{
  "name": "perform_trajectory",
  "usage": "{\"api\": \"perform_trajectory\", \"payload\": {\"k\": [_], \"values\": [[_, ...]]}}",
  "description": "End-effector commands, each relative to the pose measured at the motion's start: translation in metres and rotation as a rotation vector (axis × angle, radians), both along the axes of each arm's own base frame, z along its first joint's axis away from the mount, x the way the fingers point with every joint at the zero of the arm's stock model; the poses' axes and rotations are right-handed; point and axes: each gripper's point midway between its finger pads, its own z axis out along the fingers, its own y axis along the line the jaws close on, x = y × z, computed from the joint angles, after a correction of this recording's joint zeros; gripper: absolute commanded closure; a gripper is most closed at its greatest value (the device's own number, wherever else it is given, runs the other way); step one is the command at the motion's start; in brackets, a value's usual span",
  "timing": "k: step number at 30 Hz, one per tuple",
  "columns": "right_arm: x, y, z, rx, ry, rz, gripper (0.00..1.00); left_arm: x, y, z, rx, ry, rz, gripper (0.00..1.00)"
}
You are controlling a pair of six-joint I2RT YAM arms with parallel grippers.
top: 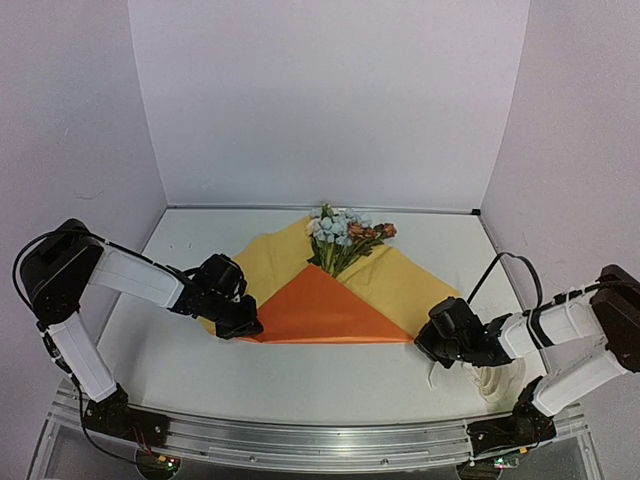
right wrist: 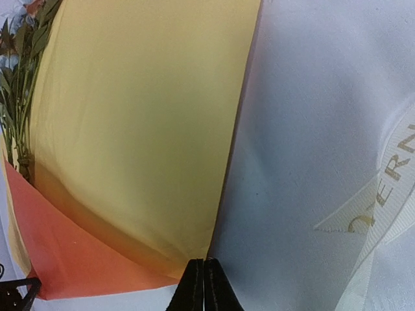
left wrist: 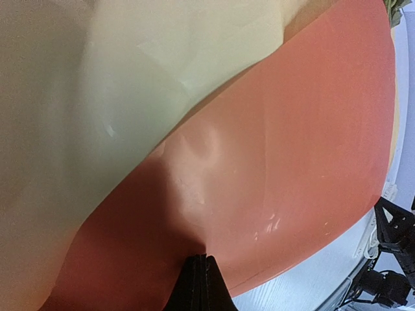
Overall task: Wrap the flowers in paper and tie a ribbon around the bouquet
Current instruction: Pick up the one-fourth-folded wrapping paper from the center of the board.
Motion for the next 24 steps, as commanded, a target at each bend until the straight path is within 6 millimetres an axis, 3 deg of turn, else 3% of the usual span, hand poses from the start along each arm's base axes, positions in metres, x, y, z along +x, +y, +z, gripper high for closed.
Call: {"api": "perform_trajectory", "payload": {"k": [1, 4, 8, 12, 17, 24], "values": [[-0.014, -0.008, -0.004, -0.088, 0.057, 0.049, 1.0, -0.045, 0.047, -0.042, 0.192, 0.178, 0.013, 1.0], [-0.016, -0.013, 0.002, -0.114, 0.061, 0.046, 0.97, -0.043, 0.046, -0.04, 0.188, 0.172, 0.009, 1.0], [-0.021, -0.01, 0.006, -0.109, 0.063, 0.058, 0.74, -0.041, 0.043, -0.038, 0.179, 0.168, 0.005, 1.0], [-0.02, -0.002, 0.001, -0.078, 0.061, 0.056, 0.59, -0.042, 0.042, -0.038, 0.177, 0.172, 0.001, 1.0], [-0.01, 0.013, -0.006, -0.016, 0.063, 0.036, 0.56, -0.042, 0.042, -0.038, 0.178, 0.174, -0.004, 1.0], [-0.005, 0.008, -0.012, -0.053, 0.059, 0.0, 0.62, -0.041, 0.041, -0.037, 0.177, 0.175, -0.006, 1.0]]}}
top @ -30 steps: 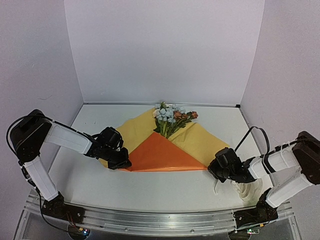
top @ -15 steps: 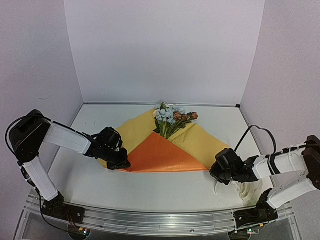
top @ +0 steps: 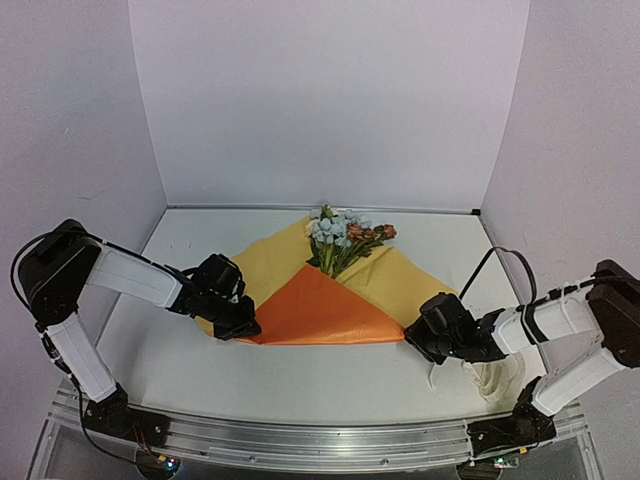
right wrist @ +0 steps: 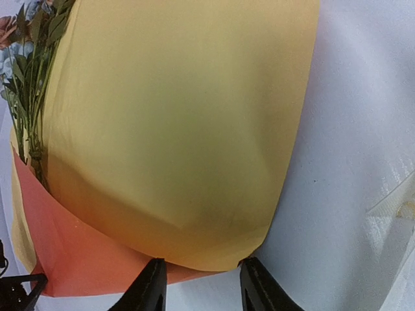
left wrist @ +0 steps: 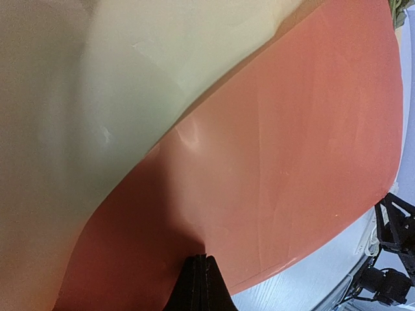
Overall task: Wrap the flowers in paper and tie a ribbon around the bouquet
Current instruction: Pick up the one-fourth-folded wrapping paper from the center of the board.
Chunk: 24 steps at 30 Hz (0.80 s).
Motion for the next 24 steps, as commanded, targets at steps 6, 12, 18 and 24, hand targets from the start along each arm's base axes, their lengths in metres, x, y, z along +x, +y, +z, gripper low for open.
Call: {"api": "perform_trajectory", "payload": {"k": [6, 12, 18, 24], "values": [[-0.007, -0.01, -0.024, -0.091, 0.074, -0.007, 0.77, -0.036, 0.038, -0.037, 0.177, 0.159, -0.009, 1.0], [-0.001, -0.007, -0.018, -0.11, 0.048, 0.014, 0.89, -0.037, 0.039, -0.036, 0.179, 0.157, -0.014, 1.0], [0.002, -0.006, -0.009, -0.136, 0.034, 0.039, 1.0, -0.035, 0.036, -0.035, 0.172, 0.152, -0.022, 1.0], [0.003, -0.007, 0.006, -0.16, 0.016, 0.069, 1.0, -0.031, 0.032, -0.027, 0.157, 0.127, -0.035, 0.96]]}}
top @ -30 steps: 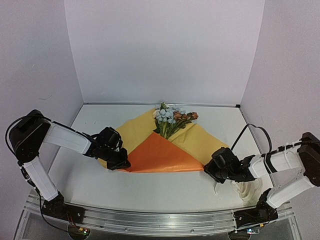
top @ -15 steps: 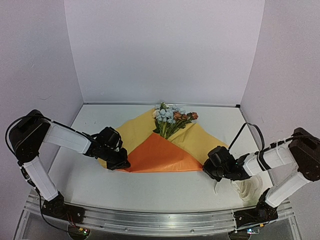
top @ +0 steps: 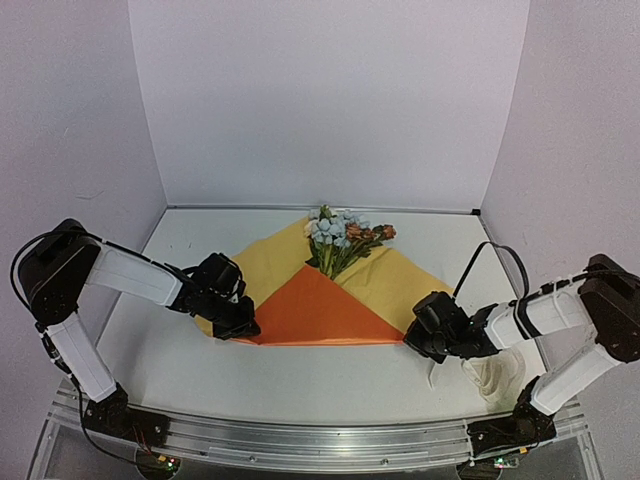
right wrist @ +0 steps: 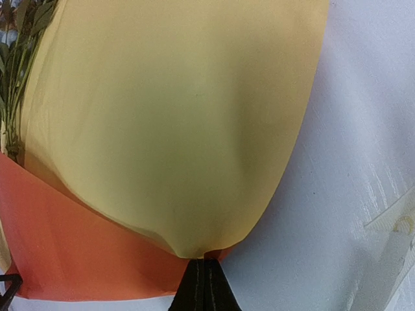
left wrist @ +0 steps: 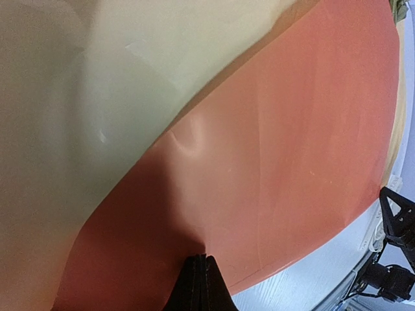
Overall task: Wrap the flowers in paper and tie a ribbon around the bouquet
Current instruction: Pick up the one-fourth-folded wrapping paper from the center of the board.
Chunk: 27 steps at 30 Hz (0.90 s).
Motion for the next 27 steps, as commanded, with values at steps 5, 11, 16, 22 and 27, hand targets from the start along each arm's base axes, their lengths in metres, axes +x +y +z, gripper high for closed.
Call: {"api": "perform_trajectory", "payload": {"k": [5, 11, 16, 22, 27], "values": [[-0.001, -0.002, 0.029, -0.085, -0.013, 0.064, 1.0, -0.01, 0.017, 0.01, 0.1, 0.015, -0.047, 0.83], [-0.001, -0.001, 0.032, -0.087, -0.021, 0.066, 1.0, 0.012, -0.032, 0.074, -0.066, -0.157, -0.167, 0.8], [-0.001, -0.002, 0.032, -0.087, -0.033, 0.054, 1.0, 0.003, -0.091, 0.1, -0.248, -0.227, -0.364, 0.83], [0.002, 0.0, 0.036, -0.087, -0.068, 0.051, 1.0, -0.013, -0.161, 0.1, -0.365, -0.257, -0.575, 0.84], [0.002, 0.006, 0.04, -0.072, -0.081, 0.078, 1.0, -0.01, -0.196, 0.087, -0.405, -0.279, -0.652, 0.83]]}}
